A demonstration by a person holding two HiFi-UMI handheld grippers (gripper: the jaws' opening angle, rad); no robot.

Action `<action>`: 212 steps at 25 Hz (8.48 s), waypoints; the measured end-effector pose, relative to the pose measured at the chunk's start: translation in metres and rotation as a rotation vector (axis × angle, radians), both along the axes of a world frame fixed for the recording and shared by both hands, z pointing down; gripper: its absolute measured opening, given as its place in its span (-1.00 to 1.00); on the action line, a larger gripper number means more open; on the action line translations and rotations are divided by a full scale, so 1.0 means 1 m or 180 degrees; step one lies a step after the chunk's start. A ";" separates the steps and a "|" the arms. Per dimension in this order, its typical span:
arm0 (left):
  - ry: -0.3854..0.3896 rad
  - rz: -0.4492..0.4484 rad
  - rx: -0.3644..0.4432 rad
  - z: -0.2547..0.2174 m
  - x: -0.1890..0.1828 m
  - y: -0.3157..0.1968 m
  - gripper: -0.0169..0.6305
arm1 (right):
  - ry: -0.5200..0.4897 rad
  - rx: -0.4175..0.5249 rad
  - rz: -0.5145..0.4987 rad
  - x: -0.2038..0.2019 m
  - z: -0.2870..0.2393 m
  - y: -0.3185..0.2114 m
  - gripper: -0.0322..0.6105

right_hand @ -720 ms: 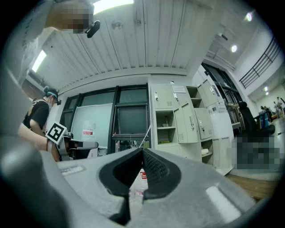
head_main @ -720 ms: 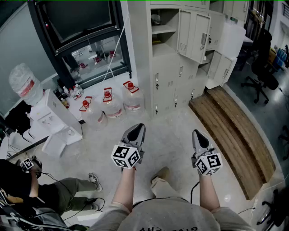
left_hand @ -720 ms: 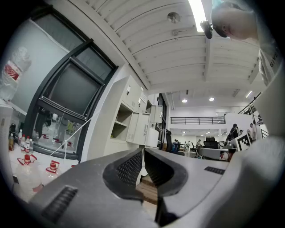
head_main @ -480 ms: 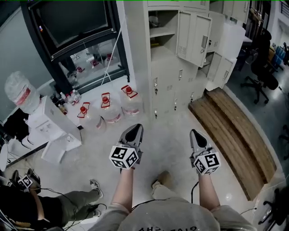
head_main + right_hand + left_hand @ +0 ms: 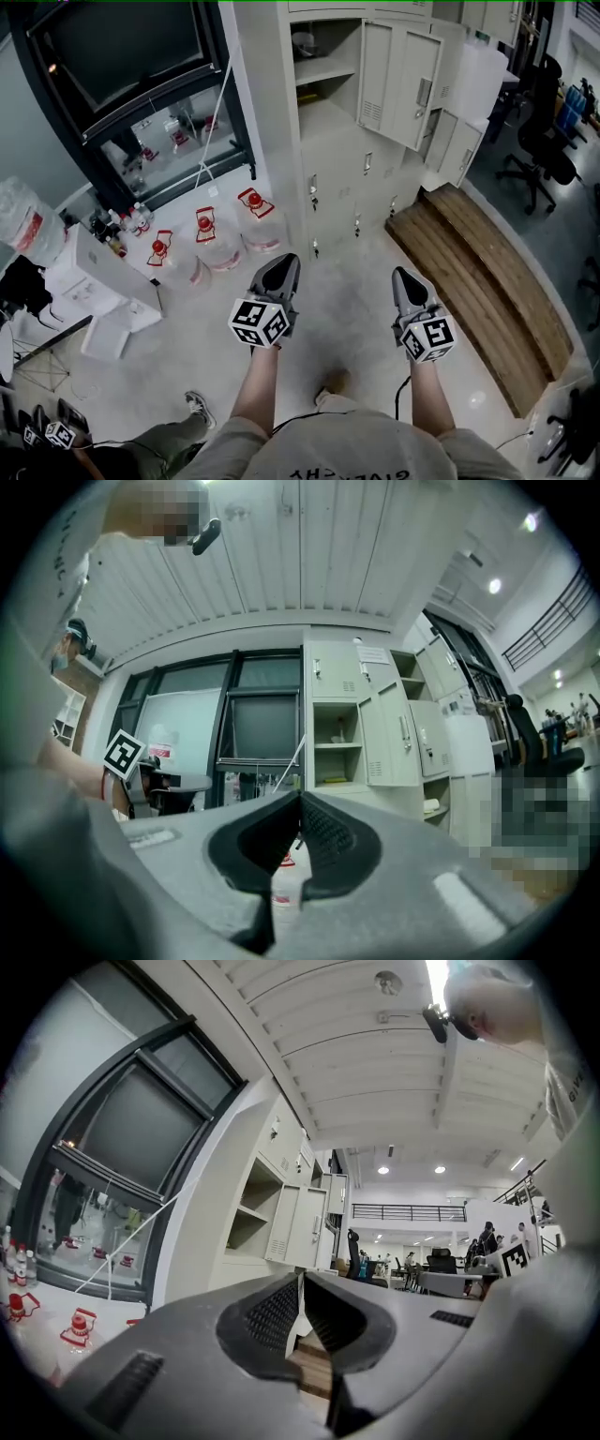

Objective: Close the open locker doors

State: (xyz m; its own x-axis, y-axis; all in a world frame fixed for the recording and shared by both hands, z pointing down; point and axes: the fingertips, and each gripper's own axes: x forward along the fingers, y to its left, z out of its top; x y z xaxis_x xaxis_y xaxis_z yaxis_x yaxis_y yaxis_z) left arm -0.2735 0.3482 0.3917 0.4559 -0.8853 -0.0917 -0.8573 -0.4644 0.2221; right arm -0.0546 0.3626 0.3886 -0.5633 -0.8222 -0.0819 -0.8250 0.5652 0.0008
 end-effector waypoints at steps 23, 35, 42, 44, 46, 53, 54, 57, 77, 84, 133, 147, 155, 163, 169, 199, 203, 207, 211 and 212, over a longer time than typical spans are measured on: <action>-0.0092 0.0214 -0.0191 0.022 0.042 -0.161 -0.90 | -0.0239 -0.0120 -0.0084 0.026 0.016 -0.145 -0.88; -0.0035 0.0428 -0.0179 0.023 0.062 -0.261 -0.90 | -0.0227 -0.0143 0.0139 0.045 0.018 -0.235 -0.88; -0.0014 0.0506 -0.0156 0.016 0.065 -0.328 -0.90 | -0.0246 -0.0134 0.0196 0.044 0.012 -0.304 -0.88; -0.0012 0.0524 -0.0175 0.020 0.065 -0.343 -0.90 | -0.0245 -0.0159 0.0216 0.042 0.016 -0.319 -0.87; -0.0008 0.0535 -0.0198 0.023 0.064 -0.358 -0.90 | -0.0238 -0.0188 0.0243 0.041 0.018 -0.333 -0.87; 0.0026 0.0599 -0.0217 0.026 0.063 -0.409 -0.90 | -0.0248 -0.0190 0.0398 0.049 0.019 -0.383 -0.87; 0.0024 0.0608 -0.0212 0.026 0.063 -0.416 -0.90 | -0.0260 -0.0182 0.0425 0.050 0.018 -0.391 -0.87; 0.0023 0.0657 -0.0198 0.025 0.066 -0.433 -0.90 | -0.0266 -0.0156 0.0506 0.056 0.017 -0.410 -0.85; 0.0012 0.0060 -0.0284 0.019 0.069 -0.444 -0.90 | -0.0329 -0.0040 0.0527 0.133 -0.036 -0.527 -0.25; -0.0044 -0.0065 -0.0334 0.025 0.076 -0.426 -0.90 | -0.0259 0.0023 0.0377 0.127 -0.041 -0.528 -0.26; 0.0030 -0.0912 -0.0218 0.022 0.008 -0.336 -0.90 | -0.0147 0.0029 -0.0481 0.015 -0.036 -0.435 -0.55; 0.0094 -0.0779 -0.0224 0.024 -0.014 -0.356 -0.90 | -0.0105 -0.0023 -0.0644 -0.038 -0.028 -0.416 -0.54; 0.0152 -0.0730 -0.0230 0.026 -0.037 -0.364 -0.90 | -0.0090 -0.0022 -0.0617 -0.068 -0.028 -0.416 -0.49; 0.0210 -0.0703 -0.0248 0.034 -0.068 -0.370 -0.90 | -0.0076 -0.0039 -0.0685 -0.111 -0.026 -0.417 -0.48; 0.0220 -0.0676 -0.0257 0.035 -0.088 -0.376 -0.90 | -0.0082 -0.0037 -0.0692 -0.137 -0.025 -0.423 -0.48; 0.0250 -0.0530 -0.0304 0.057 -0.172 -0.415 -0.90 | -0.0080 0.0070 -0.0579 -0.238 -0.020 -0.479 -0.48; 0.0262 -0.0542 -0.0298 0.055 -0.182 -0.415 -0.90 | -0.0088 0.0041 -0.0565 -0.247 -0.018 -0.486 -0.48; 0.0279 -0.0569 -0.0301 0.056 -0.193 -0.413 -0.90 | -0.0090 0.0020 -0.0551 -0.256 -0.017 -0.494 -0.48; 0.0287 -0.0604 -0.0297 0.056 -0.201 -0.414 -0.90 | -0.0087 0.0017 -0.0543 -0.261 -0.017 -0.501 -0.48; 0.0286 -0.0613 -0.0298 0.057 -0.203 -0.414 -0.90 | -0.0084 0.0015 -0.0544 -0.262 -0.017 -0.502 -0.48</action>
